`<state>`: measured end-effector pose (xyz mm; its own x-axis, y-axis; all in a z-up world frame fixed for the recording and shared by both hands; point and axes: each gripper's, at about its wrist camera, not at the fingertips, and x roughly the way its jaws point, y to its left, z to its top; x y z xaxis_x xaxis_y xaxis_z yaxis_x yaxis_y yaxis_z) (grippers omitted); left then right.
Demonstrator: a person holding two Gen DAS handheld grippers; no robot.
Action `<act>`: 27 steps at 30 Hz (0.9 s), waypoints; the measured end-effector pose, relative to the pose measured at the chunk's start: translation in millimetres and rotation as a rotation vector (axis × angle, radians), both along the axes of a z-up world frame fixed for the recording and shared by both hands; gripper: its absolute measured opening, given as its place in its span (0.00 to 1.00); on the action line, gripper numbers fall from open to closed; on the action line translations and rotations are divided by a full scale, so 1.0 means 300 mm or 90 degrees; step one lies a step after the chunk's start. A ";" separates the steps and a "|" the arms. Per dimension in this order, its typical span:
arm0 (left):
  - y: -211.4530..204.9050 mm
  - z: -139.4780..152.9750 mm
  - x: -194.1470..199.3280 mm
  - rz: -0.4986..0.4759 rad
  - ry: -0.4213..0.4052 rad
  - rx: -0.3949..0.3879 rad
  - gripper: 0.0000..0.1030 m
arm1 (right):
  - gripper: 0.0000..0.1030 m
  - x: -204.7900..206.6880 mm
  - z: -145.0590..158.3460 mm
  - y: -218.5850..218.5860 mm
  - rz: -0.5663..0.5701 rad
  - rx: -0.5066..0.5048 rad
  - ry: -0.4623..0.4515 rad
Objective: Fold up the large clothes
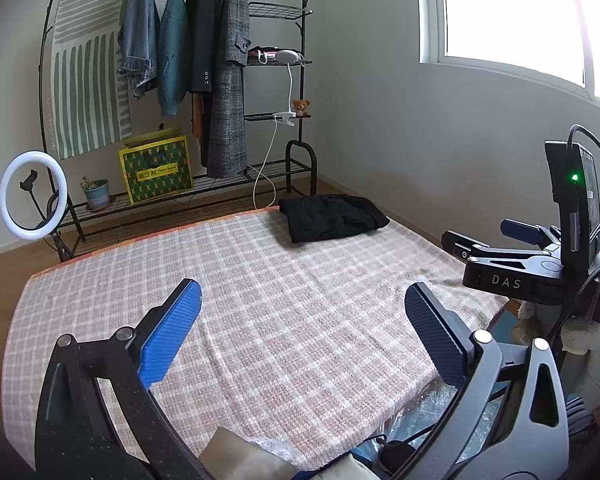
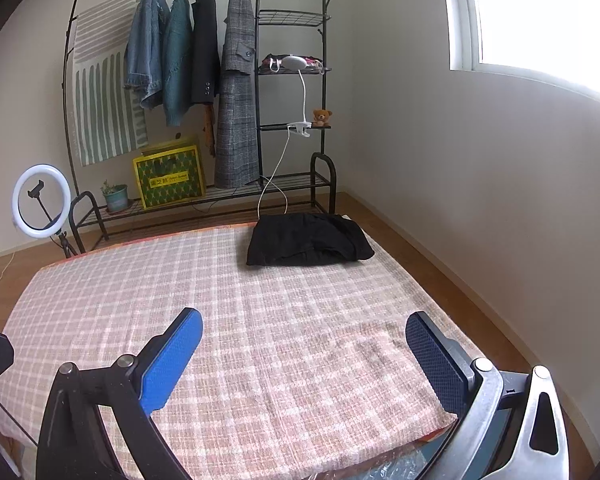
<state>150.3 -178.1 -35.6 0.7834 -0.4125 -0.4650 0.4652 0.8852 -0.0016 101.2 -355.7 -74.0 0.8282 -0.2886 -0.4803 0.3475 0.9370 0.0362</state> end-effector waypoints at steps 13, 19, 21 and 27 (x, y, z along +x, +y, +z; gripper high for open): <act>-0.016 -0.105 0.032 0.013 0.019 0.041 1.00 | 1.00 0.044 -0.078 -0.017 -0.015 0.004 0.005; -0.019 -0.125 0.029 0.019 0.019 0.057 1.00 | 1.00 0.067 -0.111 -0.017 -0.010 0.006 0.024; -0.021 -0.128 0.026 0.020 0.018 0.061 1.00 | 1.00 0.072 -0.117 -0.019 -0.009 0.013 0.027; -0.017 -0.134 0.028 0.025 0.026 0.064 1.00 | 1.00 0.084 -0.131 -0.014 -0.012 0.020 0.035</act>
